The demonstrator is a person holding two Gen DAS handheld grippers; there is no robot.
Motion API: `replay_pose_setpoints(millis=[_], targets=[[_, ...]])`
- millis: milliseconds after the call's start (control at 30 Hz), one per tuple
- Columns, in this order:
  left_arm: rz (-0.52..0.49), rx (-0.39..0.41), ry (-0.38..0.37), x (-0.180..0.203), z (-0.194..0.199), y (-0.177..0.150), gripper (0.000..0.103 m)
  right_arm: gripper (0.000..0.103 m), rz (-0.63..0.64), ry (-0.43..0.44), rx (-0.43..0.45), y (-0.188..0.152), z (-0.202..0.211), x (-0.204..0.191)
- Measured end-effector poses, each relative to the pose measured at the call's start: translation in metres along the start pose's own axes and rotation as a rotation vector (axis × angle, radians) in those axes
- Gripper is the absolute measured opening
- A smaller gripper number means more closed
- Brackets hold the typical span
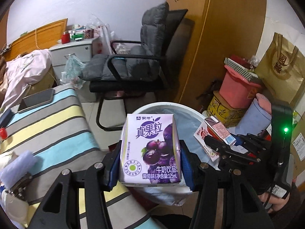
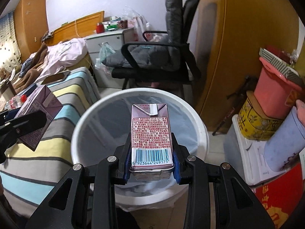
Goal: Collect trash
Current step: 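Carry both cartons over the white bin and open both tools to drop them, then move both open tools back from the bin to the table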
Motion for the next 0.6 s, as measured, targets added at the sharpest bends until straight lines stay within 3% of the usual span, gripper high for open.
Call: replay_pose_setpoints(millis=[333, 367, 433, 467, 600], targets=[[0.038, -0.051, -0.031, -0.003, -0.04, 0.007, 0.057, 0.037, 0.01, -0.032, -0.065, -0.001, -0.026, 0.011], [0.039, -0.054, -0.031, -0.004, -0.042, 0.007, 0.057, 0.039, 0.013, -0.035, -0.064, -0.001, -0.026, 0.011], [0.042, -0.054, -0.026, -0.006, -0.043, 0.005, 0.065, 0.059, 0.016, -0.035, -0.06, -0.002, -0.027, 0.011], [0.042, -0.054, -0.026, -0.006, -0.043, 0.005, 0.068, 0.063, 0.01, -0.029, -0.055, -0.002, -0.027, 0.012], [0.055, -0.047, -0.014, -0.01, -0.038, 0.003, 0.07, 0.065, -0.013, -0.026, -0.051, -0.001, -0.027, 0.014]])
Point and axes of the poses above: each gripper's, at about its wrist camera, not at the fingertips, and z roughly against the way its jaws point, x to its right, y to its top, the point moved 4 cm from there along -z, roughly the way its jaws point, and after that the axes turned 15 degrees about -y, right-handed, at the moved point
